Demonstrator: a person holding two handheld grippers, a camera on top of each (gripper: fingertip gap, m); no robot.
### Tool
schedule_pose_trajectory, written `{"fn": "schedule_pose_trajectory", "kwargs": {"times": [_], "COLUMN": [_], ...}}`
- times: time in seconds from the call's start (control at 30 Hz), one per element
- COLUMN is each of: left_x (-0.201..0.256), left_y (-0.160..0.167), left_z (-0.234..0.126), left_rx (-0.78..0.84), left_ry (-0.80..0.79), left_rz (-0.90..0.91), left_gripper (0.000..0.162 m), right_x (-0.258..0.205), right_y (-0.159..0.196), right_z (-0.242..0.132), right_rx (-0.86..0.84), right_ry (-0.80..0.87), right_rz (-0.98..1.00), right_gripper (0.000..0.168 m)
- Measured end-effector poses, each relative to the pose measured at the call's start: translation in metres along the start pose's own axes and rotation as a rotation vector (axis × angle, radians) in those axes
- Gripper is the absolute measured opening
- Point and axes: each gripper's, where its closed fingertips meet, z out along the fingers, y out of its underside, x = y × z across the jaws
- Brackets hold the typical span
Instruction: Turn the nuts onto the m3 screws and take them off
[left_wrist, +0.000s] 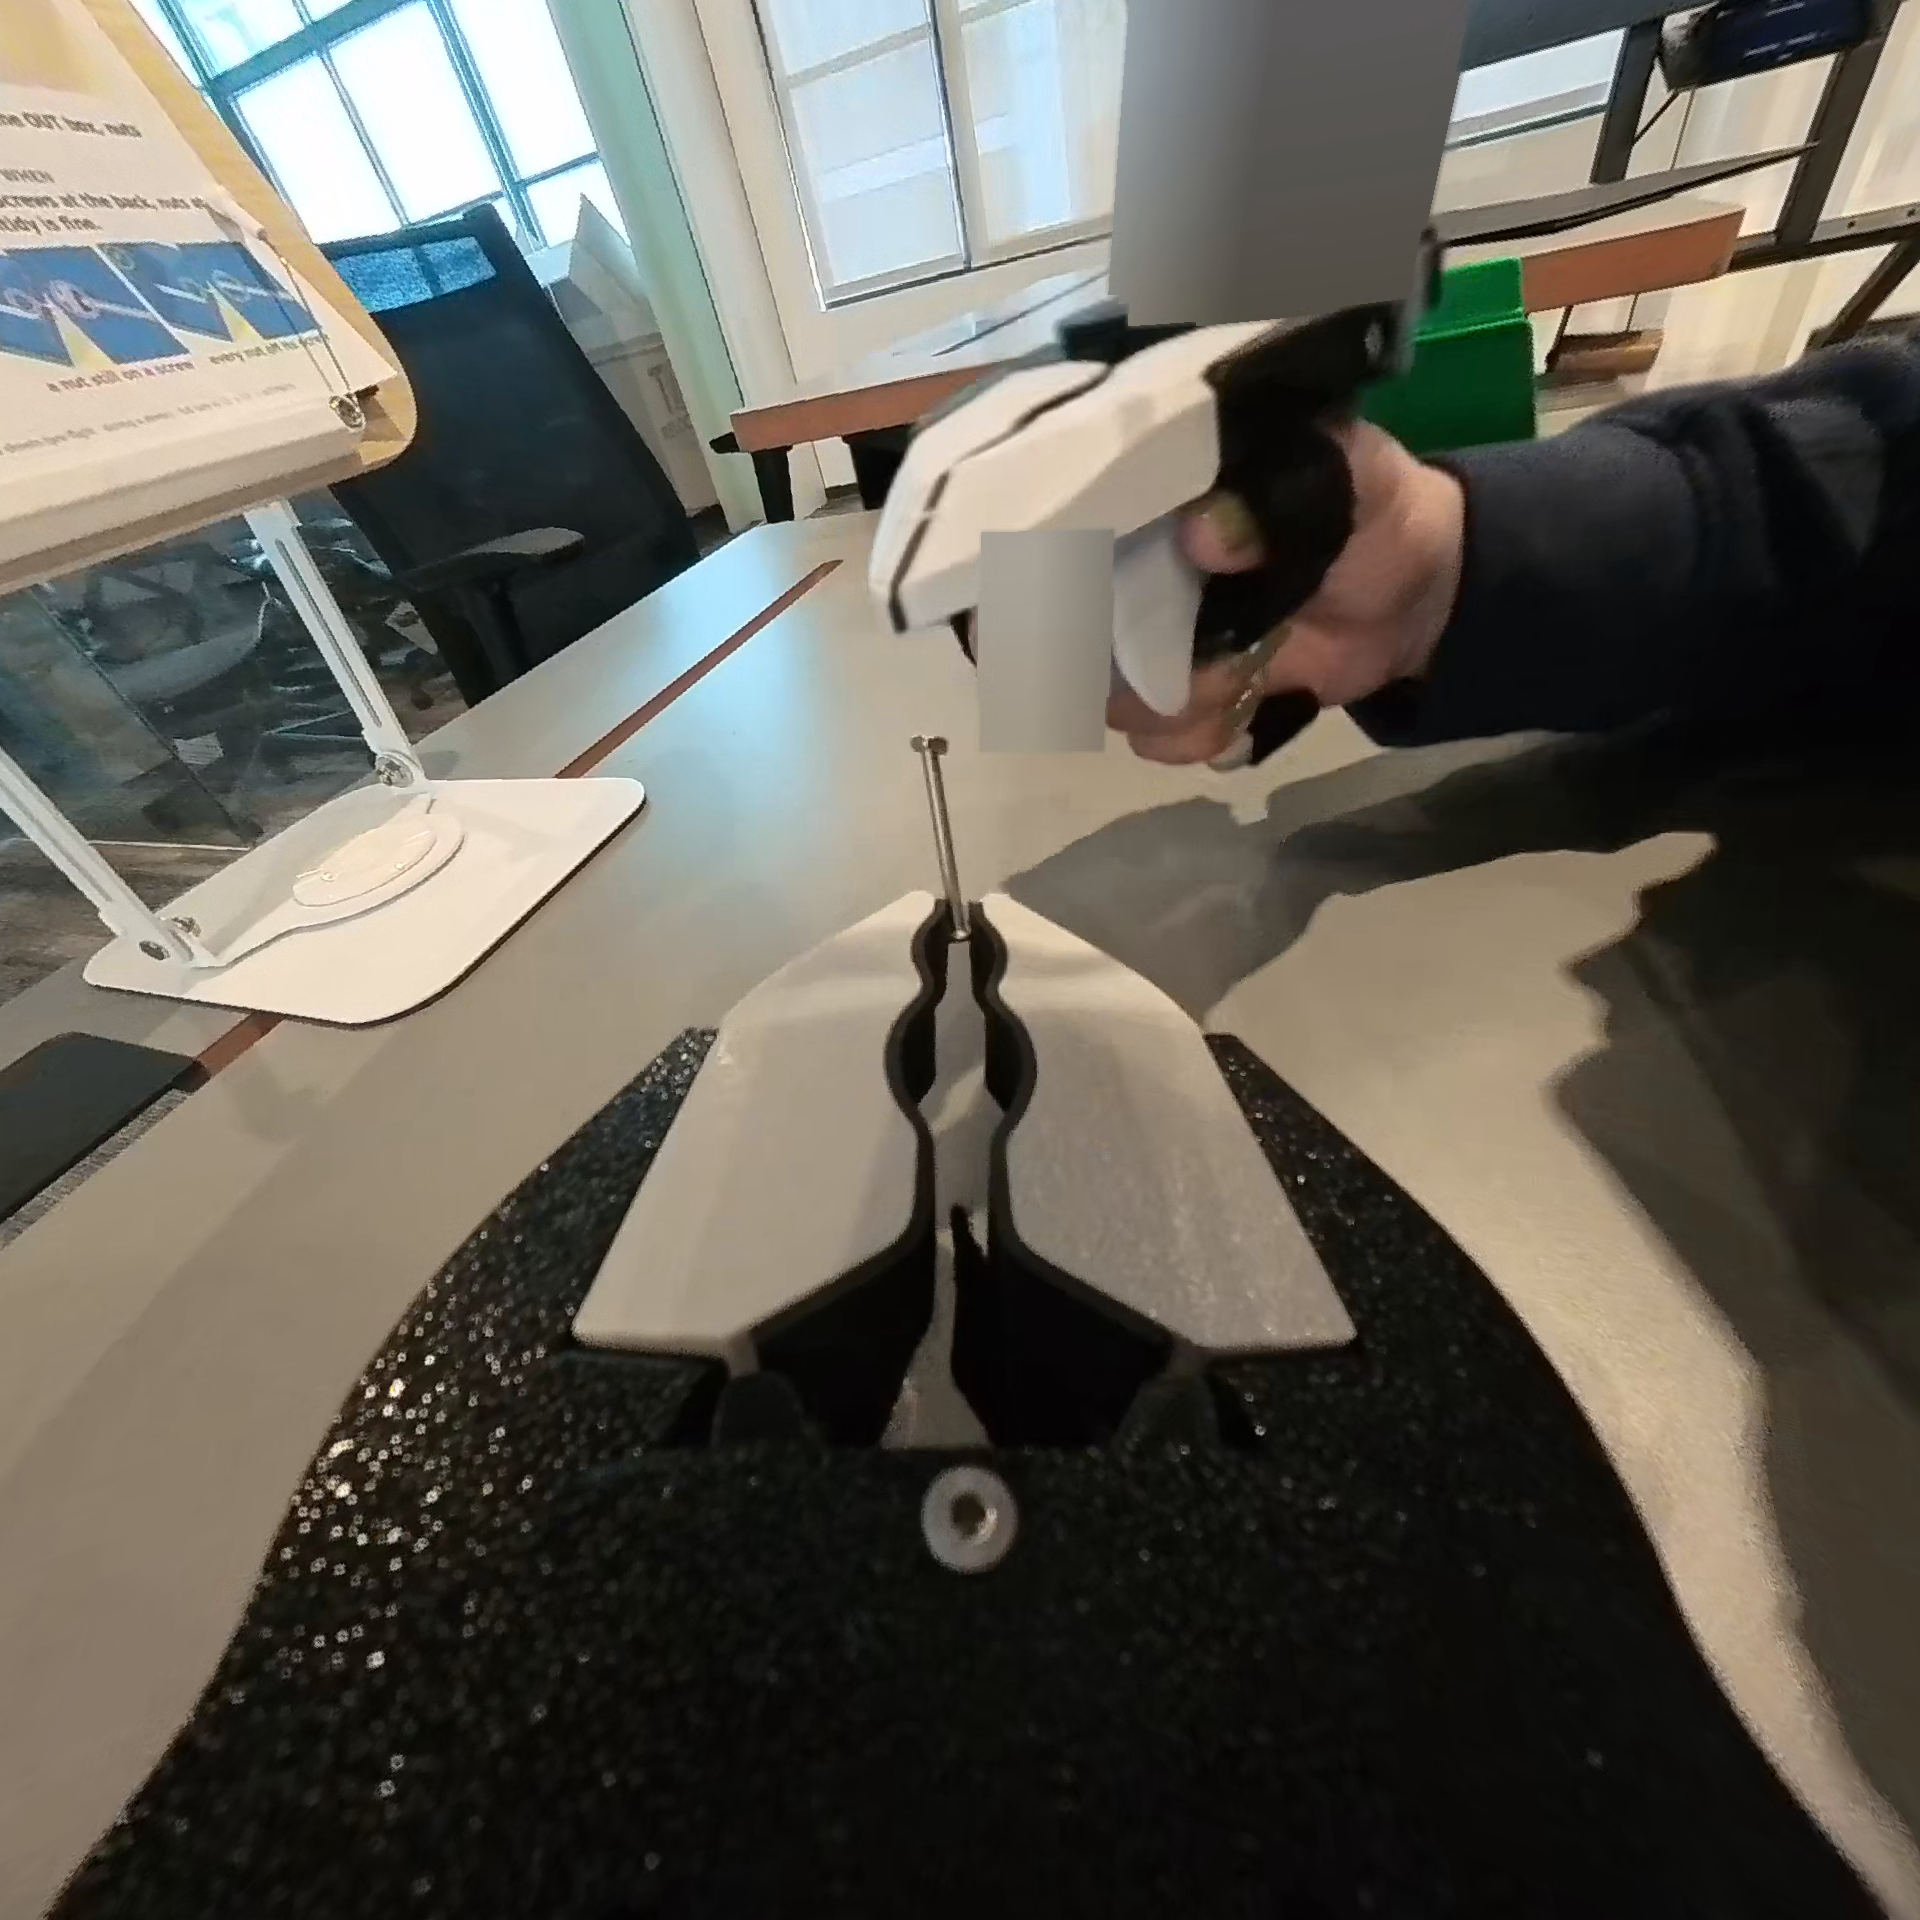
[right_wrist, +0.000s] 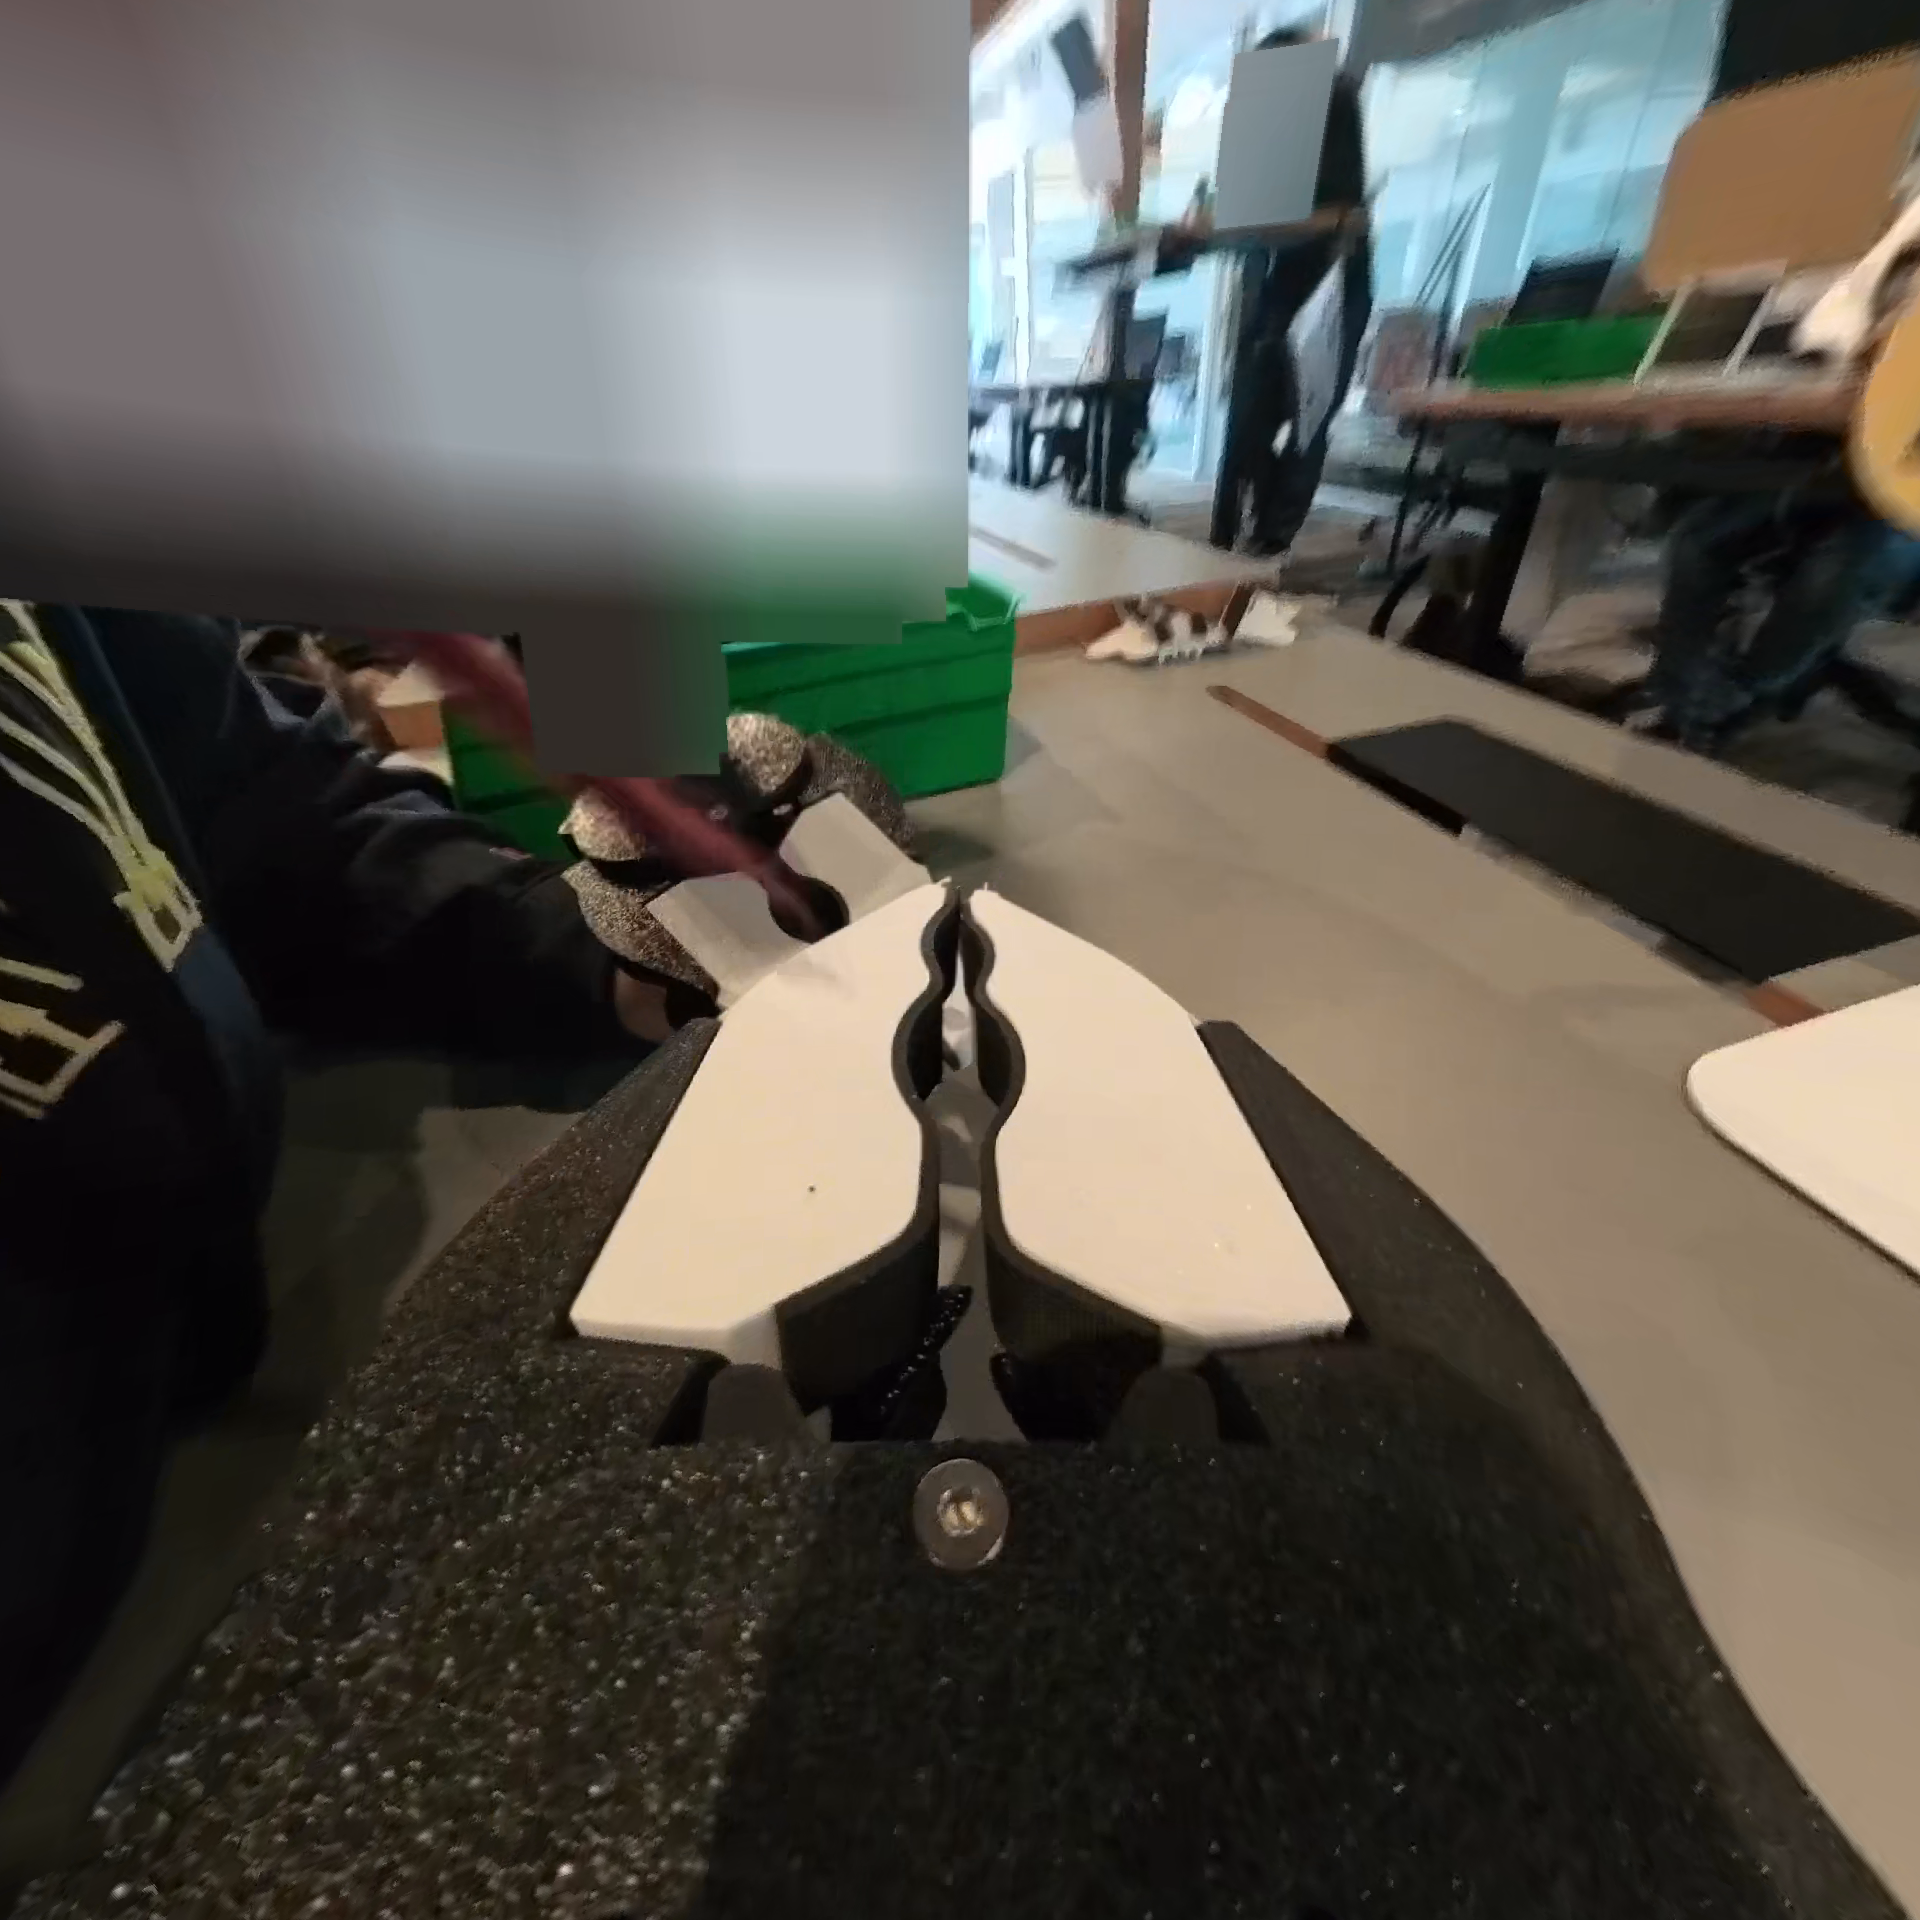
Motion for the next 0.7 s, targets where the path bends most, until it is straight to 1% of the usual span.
{"fn": "schedule_pose_trajectory", "kwargs": {"times": [0.17, 0.7], "left_x": [0.000, 0.000], "left_y": [0.000, 0.000], "left_z": [0.000, 0.000], "left_rx": [0.001, 0.000], "left_ry": [0.000, 0.001], "left_rz": [0.000, 0.000], "left_gripper": [0.003, 0.003], "right_x": [0.003, -0.003], "right_y": [0.009, 0.012], "right_z": [0.004, 0.011], "right_rx": [-0.069, -0.074], "right_ry": [0.002, -0.014], "right_rz": [0.035, 0.039], "right_gripper": [0.000, 0.000]}}
